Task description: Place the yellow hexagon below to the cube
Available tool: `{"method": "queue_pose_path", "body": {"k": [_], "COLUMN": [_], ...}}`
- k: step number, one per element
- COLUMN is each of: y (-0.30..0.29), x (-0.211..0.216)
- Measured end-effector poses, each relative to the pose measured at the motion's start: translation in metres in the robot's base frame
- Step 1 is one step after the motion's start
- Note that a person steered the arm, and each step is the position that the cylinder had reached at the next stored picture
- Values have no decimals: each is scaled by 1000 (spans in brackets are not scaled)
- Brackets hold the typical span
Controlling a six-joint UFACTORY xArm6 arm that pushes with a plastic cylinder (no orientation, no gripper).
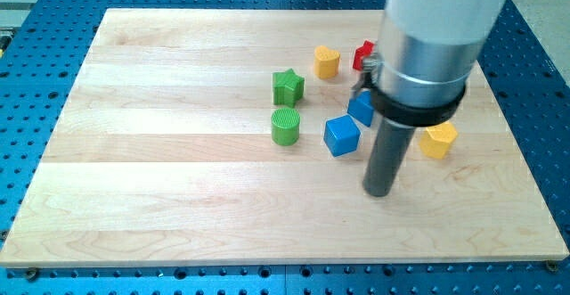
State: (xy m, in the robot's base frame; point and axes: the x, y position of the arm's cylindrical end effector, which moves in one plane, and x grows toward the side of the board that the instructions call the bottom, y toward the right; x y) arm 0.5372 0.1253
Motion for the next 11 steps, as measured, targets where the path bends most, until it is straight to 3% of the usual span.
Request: {"method": "queue_pose_path", "body": {"k": [2,3,4,5,6,7,8,11], "y": [123,106,60,87,175,220,197,68], "x": [-17,-50,-51,-51,-68,-145,-199,-105]}}
